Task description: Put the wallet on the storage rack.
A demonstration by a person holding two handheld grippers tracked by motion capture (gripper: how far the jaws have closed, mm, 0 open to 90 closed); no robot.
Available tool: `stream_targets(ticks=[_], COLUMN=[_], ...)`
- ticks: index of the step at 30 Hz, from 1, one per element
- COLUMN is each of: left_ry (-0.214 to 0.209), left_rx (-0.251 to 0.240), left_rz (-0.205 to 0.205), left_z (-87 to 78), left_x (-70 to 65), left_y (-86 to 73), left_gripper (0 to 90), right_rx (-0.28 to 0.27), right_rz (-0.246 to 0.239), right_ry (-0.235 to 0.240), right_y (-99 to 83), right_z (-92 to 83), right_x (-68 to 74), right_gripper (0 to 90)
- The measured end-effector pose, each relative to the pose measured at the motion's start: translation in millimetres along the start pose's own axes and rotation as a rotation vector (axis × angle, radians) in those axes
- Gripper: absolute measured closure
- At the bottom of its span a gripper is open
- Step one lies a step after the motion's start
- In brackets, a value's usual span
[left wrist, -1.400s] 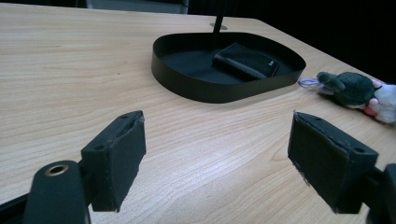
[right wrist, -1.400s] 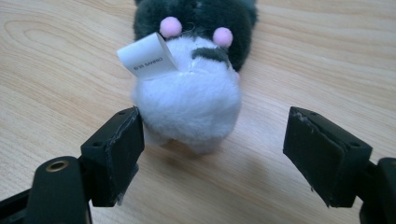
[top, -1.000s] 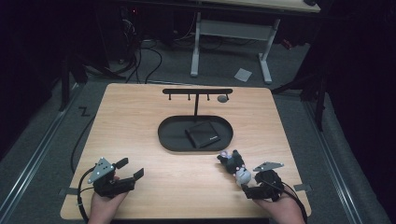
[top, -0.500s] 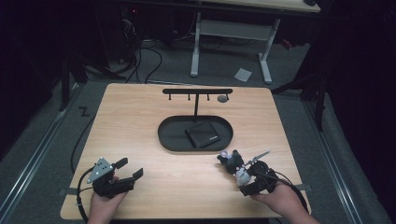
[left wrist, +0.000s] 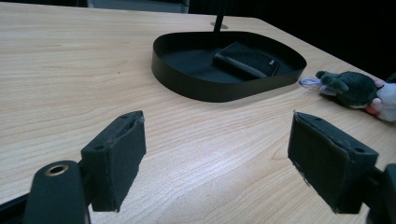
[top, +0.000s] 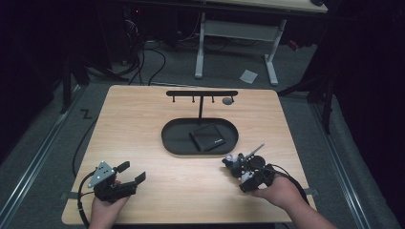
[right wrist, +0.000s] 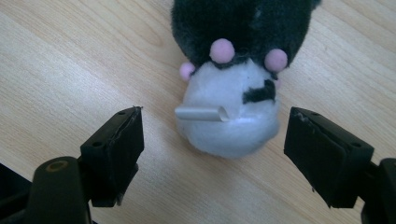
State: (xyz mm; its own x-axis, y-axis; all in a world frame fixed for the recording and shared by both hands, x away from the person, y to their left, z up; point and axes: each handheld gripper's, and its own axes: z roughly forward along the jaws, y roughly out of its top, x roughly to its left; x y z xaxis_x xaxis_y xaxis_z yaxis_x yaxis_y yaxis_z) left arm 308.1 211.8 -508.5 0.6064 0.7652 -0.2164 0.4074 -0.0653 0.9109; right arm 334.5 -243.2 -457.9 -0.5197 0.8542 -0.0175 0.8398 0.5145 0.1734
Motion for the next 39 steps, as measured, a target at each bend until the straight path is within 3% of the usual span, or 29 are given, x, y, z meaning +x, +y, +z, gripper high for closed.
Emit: stream_targets(ticks=[17, 30, 39], left_ry=[-0.002, -0.003, -0.008], left_rx=[0.003, 0.004, -0.005], left_rz=[0.003, 0.001, 0.005], left_z=[1.3, 2.1, 2.1], left_x=[-0.7, -0.5, -2.0], left_y=[-0.1, -0.8, -0.5], left_gripper=[19.7, 19.7, 19.7], right_rx=[0.053, 0.127, 0.132], right_rz=[-0.003, 0.064, 0.010], right_ry=[-0.003, -0.015, -0.006], right_y=[19.0, 33.0, 32.3], right_z=[14.0, 30.1, 29.4], right_x=[-1.3, -9.6, -6.1], right_gripper=[20.8, 40.6, 47.2])
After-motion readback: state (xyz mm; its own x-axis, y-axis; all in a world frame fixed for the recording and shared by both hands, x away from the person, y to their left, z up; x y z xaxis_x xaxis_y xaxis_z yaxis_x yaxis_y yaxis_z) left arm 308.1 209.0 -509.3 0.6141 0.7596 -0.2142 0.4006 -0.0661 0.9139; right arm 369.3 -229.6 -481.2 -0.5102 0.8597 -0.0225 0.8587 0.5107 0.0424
